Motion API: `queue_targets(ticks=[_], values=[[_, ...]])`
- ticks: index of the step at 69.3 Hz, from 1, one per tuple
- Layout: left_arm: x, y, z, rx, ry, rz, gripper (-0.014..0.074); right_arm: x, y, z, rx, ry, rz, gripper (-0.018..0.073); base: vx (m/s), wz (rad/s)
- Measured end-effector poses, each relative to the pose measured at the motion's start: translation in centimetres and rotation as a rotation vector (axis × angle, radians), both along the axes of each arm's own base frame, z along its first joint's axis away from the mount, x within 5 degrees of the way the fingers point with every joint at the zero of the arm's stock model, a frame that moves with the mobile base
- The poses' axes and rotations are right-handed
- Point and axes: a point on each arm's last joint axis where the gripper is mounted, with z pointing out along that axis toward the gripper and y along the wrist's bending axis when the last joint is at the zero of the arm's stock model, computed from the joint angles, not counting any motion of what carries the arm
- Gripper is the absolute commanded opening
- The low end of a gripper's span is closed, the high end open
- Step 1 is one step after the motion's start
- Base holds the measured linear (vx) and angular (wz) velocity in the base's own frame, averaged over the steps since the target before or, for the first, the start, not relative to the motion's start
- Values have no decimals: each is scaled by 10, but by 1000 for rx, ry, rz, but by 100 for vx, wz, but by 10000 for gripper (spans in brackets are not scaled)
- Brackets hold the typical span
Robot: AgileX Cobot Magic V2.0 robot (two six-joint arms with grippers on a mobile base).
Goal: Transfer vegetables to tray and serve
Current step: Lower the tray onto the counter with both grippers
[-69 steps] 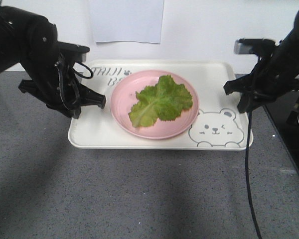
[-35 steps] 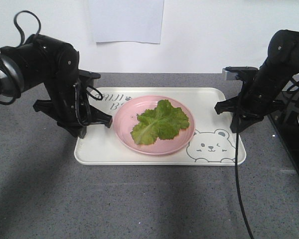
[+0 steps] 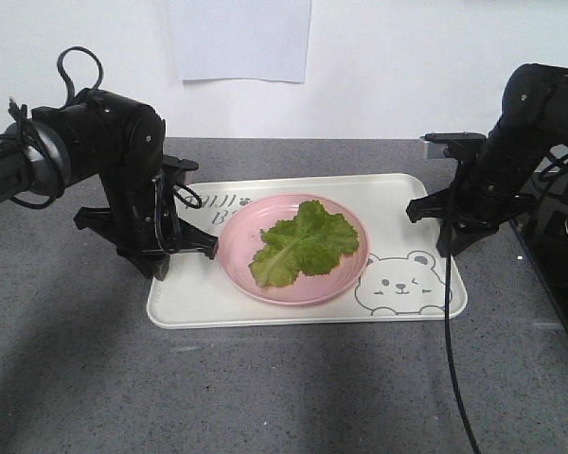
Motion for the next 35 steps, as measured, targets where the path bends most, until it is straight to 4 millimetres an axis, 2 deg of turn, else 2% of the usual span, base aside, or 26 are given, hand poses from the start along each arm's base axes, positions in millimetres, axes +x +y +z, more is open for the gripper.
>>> queue_targets(ticks=[14,35], values=[[0,0,0,0,1,0,-1,0,0,0,-2,-3,15,70,0,0],[1,-1,0,3,-8,-43,42,0,1,0,-5,-13,46,279,0,0]])
